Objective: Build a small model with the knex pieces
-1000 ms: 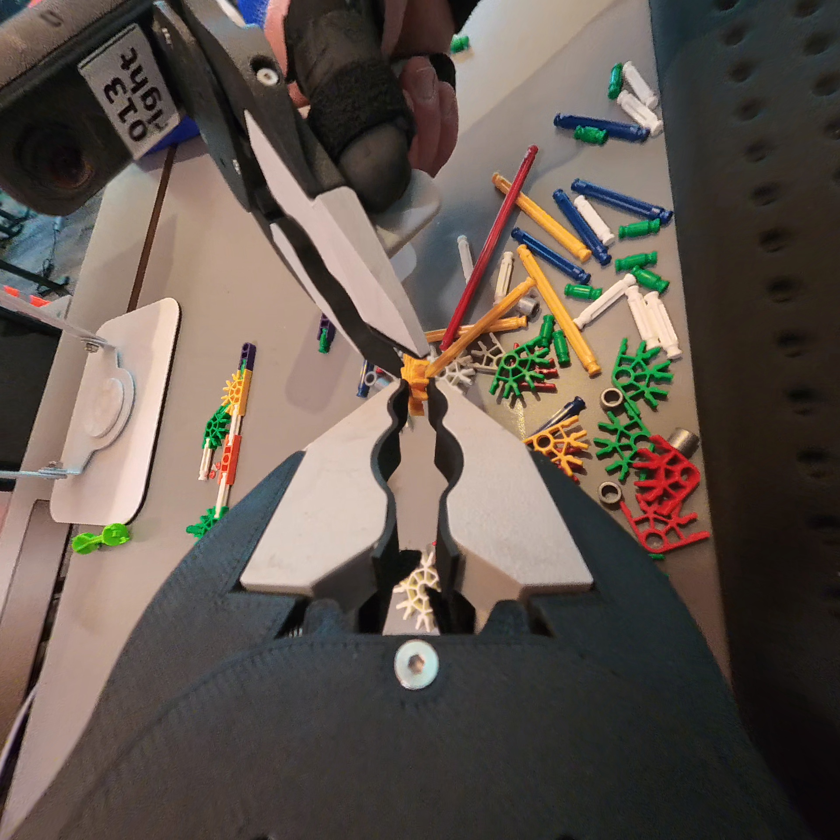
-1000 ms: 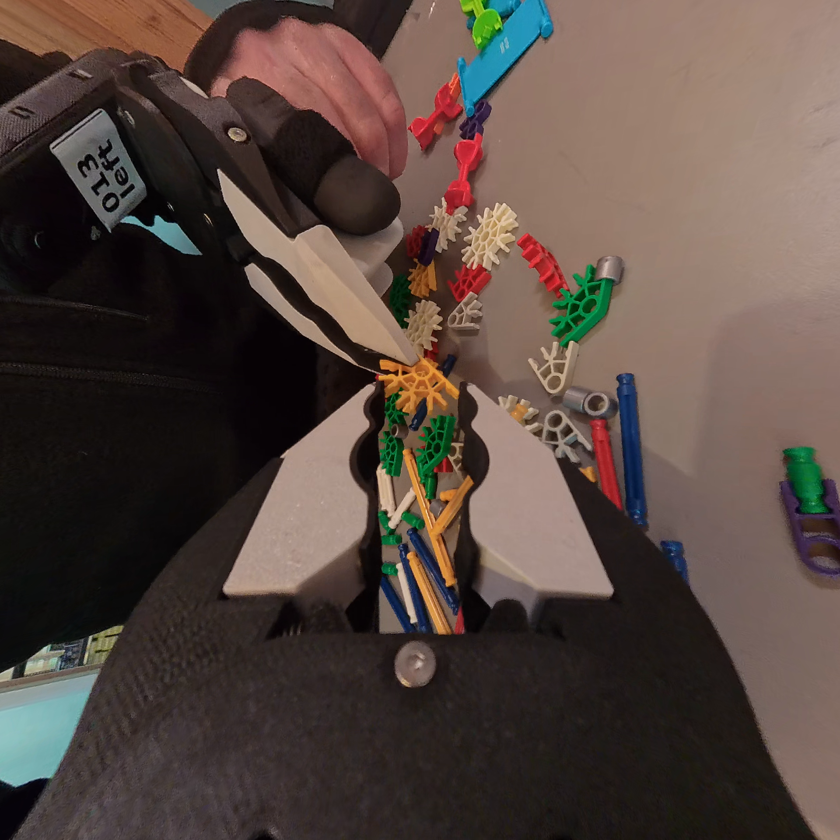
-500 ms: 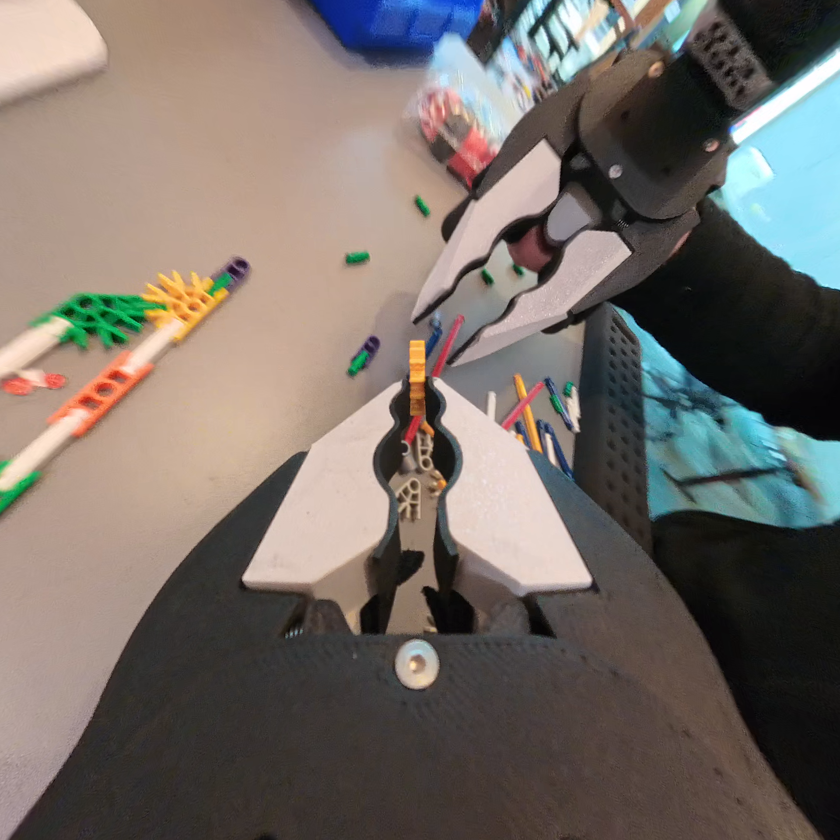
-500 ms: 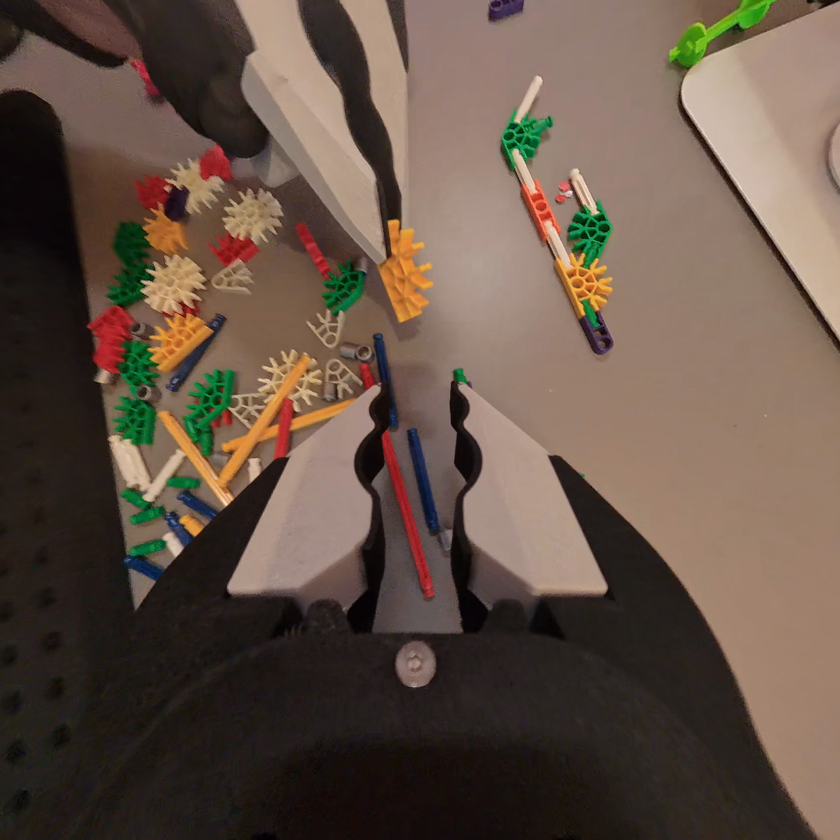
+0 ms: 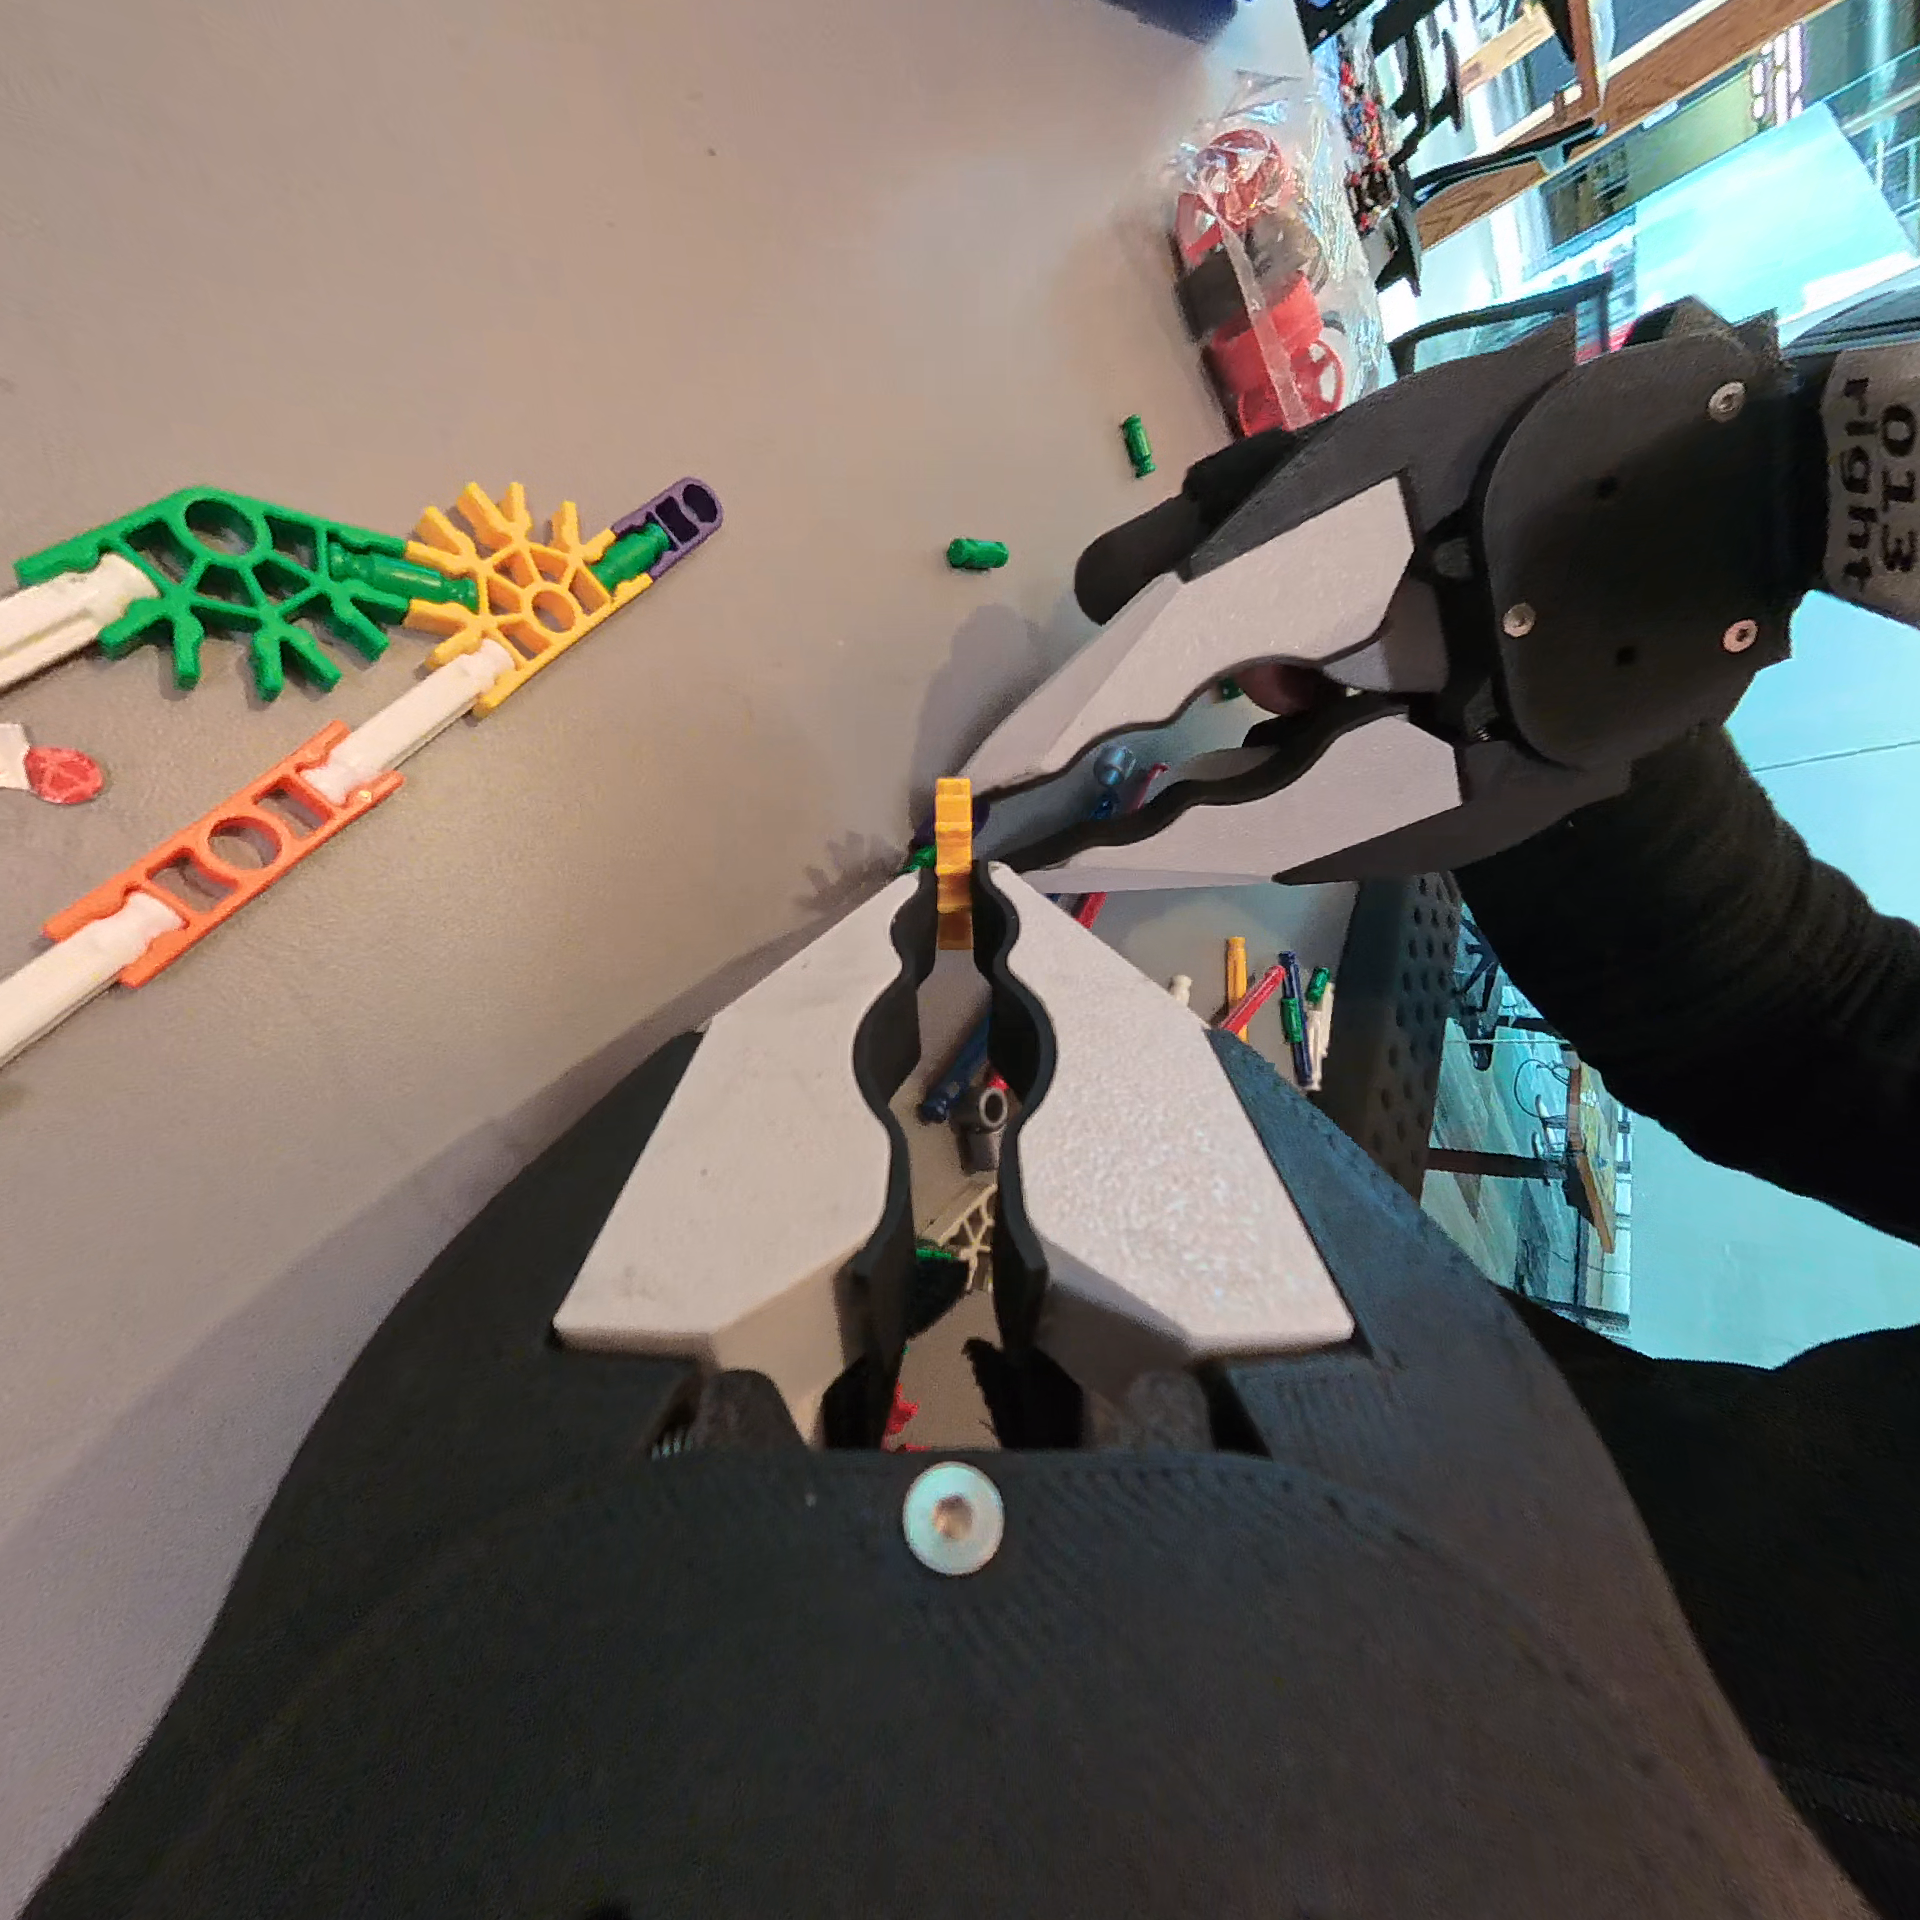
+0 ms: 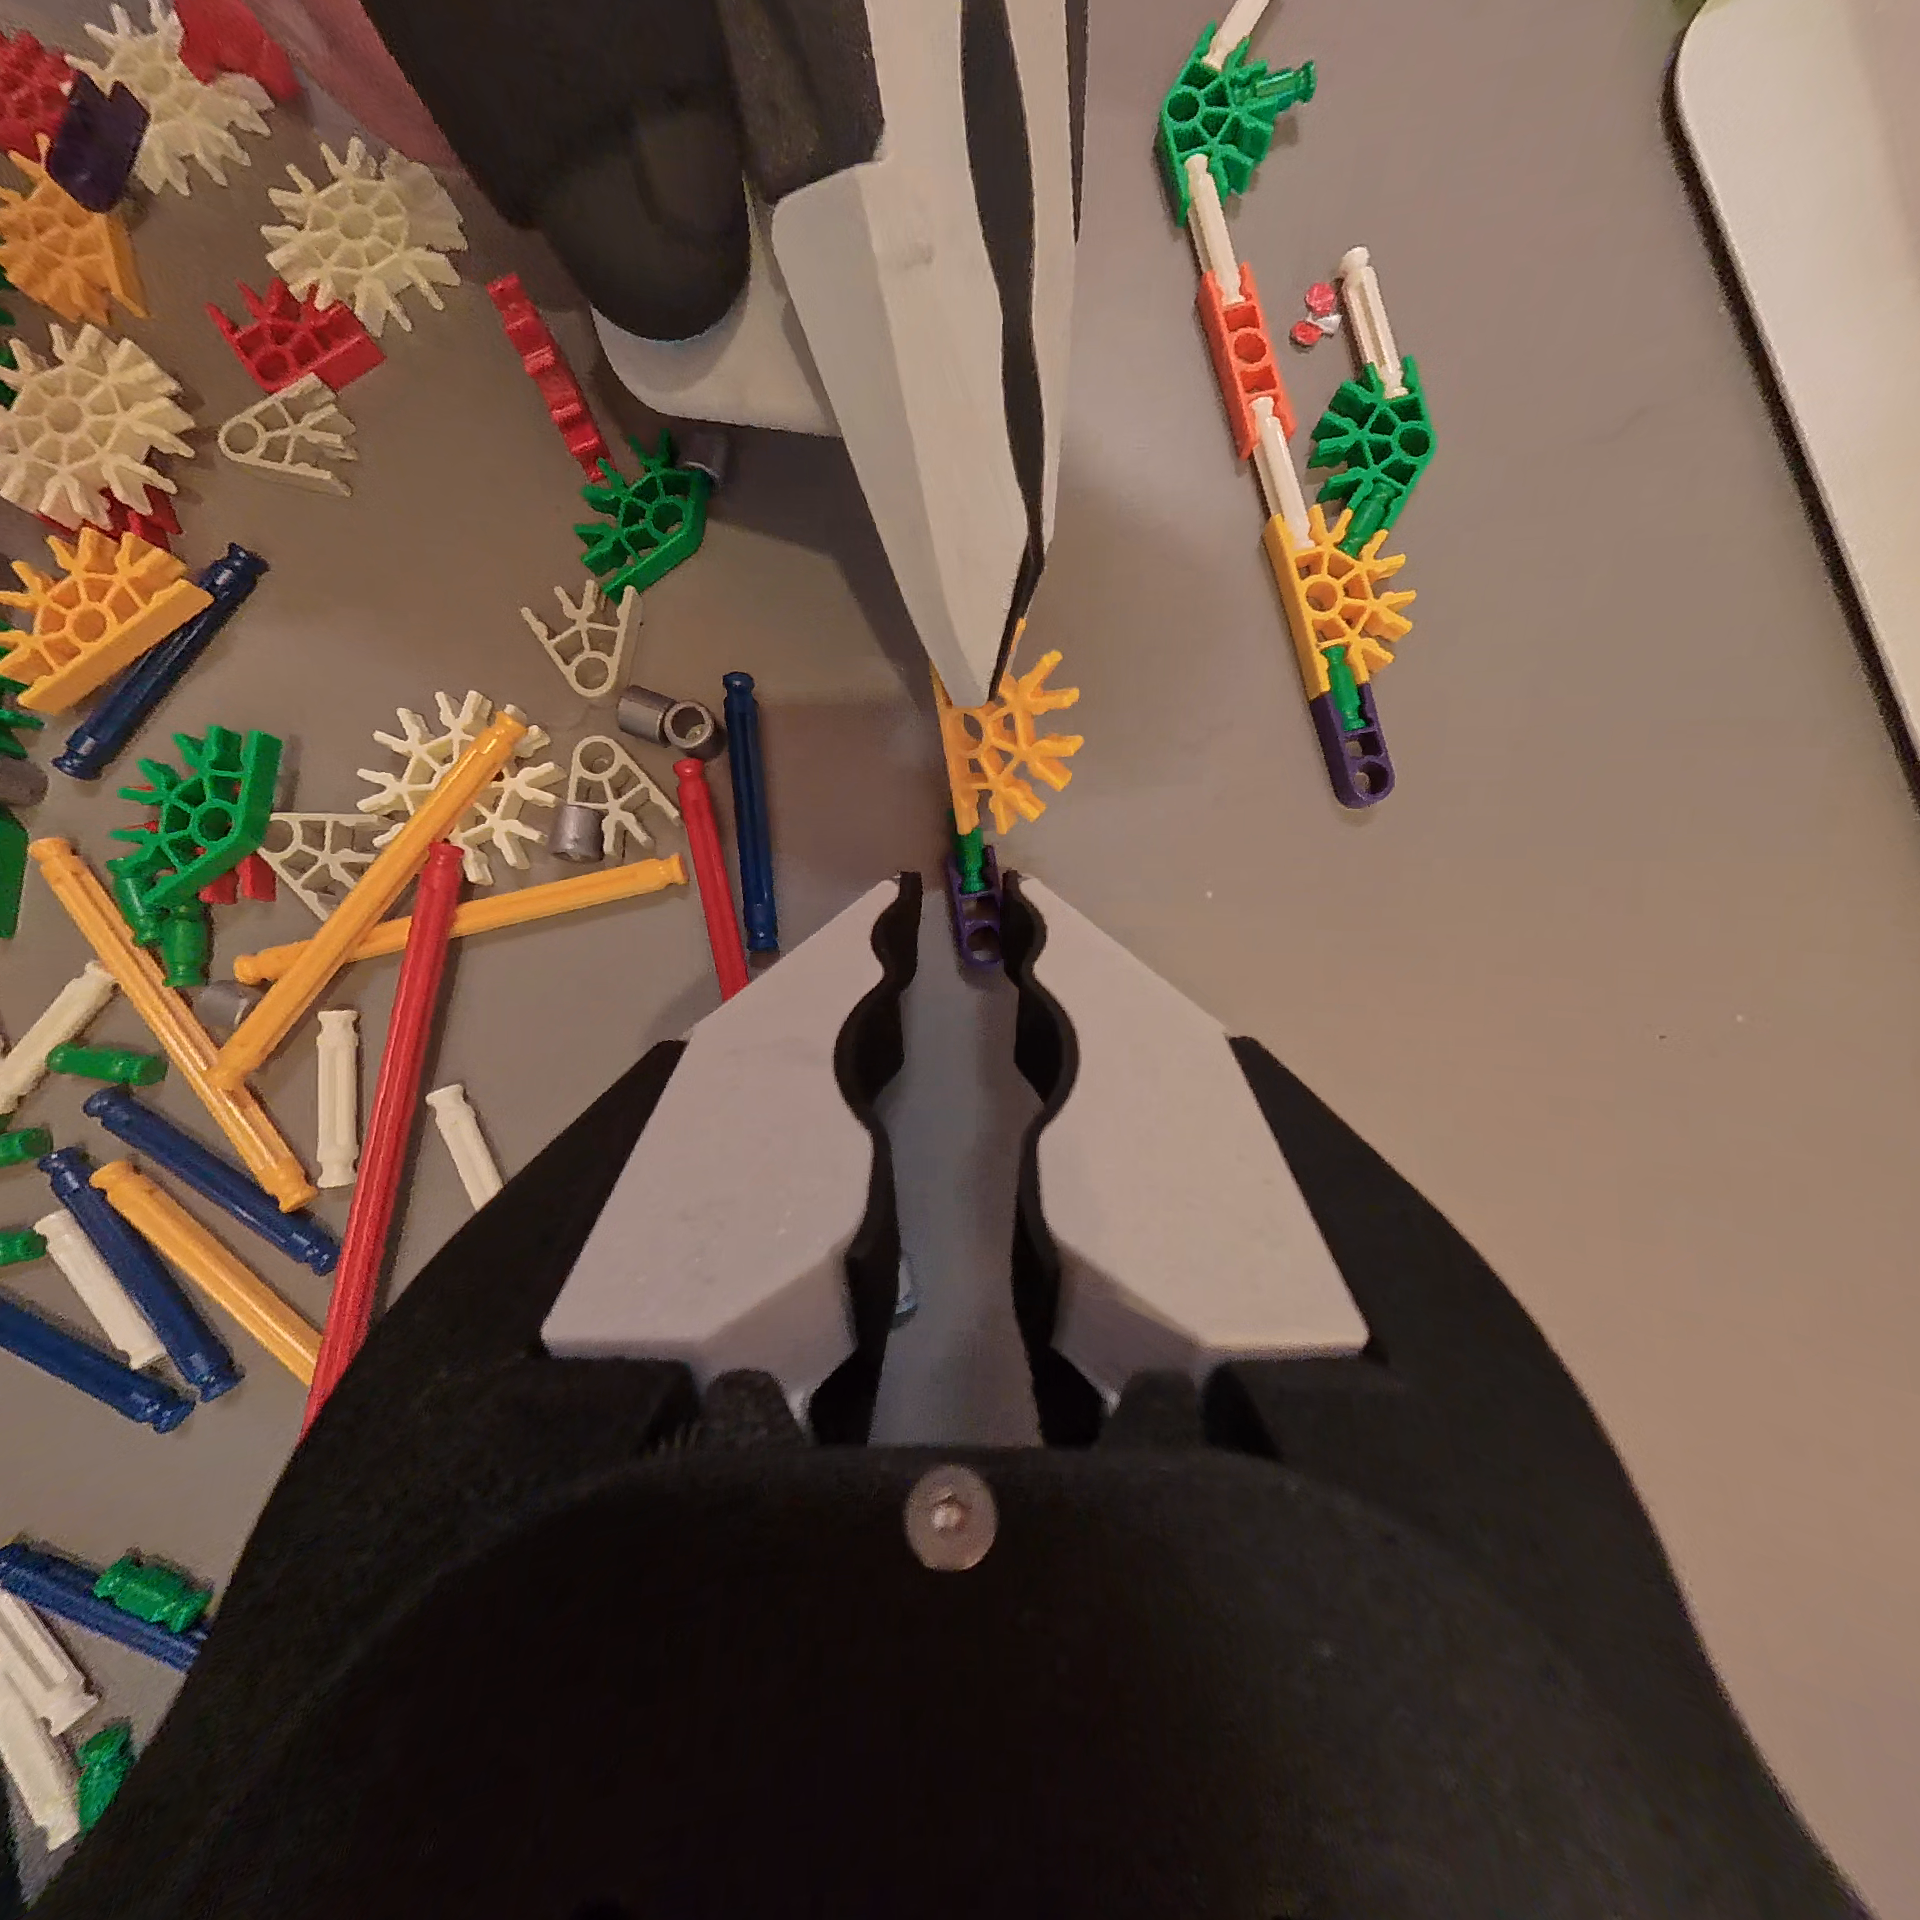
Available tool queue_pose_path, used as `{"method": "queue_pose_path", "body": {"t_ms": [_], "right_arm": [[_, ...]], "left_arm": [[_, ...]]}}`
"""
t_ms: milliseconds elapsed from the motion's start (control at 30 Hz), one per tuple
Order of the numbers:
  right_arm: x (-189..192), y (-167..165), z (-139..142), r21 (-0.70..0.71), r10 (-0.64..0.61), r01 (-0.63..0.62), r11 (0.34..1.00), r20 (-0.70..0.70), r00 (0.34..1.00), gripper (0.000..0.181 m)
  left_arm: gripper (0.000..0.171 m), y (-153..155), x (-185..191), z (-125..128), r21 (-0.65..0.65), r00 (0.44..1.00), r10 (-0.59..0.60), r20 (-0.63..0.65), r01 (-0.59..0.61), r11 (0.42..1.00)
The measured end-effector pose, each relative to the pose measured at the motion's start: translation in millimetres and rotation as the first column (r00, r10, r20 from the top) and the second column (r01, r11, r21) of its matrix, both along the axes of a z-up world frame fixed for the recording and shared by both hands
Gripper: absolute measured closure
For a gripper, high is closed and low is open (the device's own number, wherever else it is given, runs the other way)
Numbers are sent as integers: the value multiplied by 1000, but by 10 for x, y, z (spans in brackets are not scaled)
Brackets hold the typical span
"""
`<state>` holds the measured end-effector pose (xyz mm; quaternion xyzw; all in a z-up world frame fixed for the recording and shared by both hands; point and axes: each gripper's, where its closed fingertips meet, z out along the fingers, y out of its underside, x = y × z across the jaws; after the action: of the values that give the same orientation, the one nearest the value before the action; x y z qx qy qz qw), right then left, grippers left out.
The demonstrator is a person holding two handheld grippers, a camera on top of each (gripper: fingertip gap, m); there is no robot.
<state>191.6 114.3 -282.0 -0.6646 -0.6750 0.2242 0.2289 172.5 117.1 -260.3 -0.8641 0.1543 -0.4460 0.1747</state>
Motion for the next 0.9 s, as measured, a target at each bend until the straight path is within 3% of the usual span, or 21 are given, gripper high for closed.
{"method": "queue_pose_path", "body": {"t_ms": [500,900], "right_arm": [[-9,19,-57,-43,-6,5,999,-26,1000,174],[-33,12,62,-32,-11,9,999,-71,997,174]], "left_arm": [[168,13,-16,-88,-105,997,68,27,-65,992],[165,44,-54,-173,-94,998,59,-23,-61,994]]}}
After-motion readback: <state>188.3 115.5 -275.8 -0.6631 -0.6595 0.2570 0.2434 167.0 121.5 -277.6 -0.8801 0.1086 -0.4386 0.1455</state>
